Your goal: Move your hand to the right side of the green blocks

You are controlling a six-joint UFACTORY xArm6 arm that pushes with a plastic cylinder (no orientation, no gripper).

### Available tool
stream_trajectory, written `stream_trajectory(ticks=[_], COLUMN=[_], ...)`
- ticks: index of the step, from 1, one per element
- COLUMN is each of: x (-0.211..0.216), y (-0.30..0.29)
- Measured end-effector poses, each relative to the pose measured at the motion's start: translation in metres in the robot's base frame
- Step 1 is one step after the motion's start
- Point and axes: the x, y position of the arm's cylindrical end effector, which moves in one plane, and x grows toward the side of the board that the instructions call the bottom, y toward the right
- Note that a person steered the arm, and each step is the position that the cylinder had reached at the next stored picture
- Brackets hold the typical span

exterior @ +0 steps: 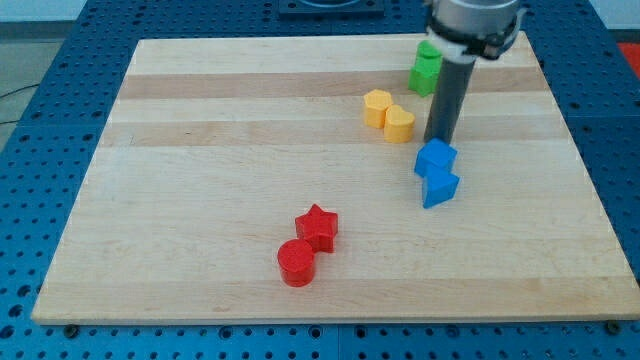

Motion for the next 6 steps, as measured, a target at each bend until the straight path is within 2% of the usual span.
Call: stream_trajectory(ticks=[1,2,3,4,6], x=[0.03,0.04,0.006,-0.073,-0.153], y=[-0.004,-0.002,0.089,0.102,0.139])
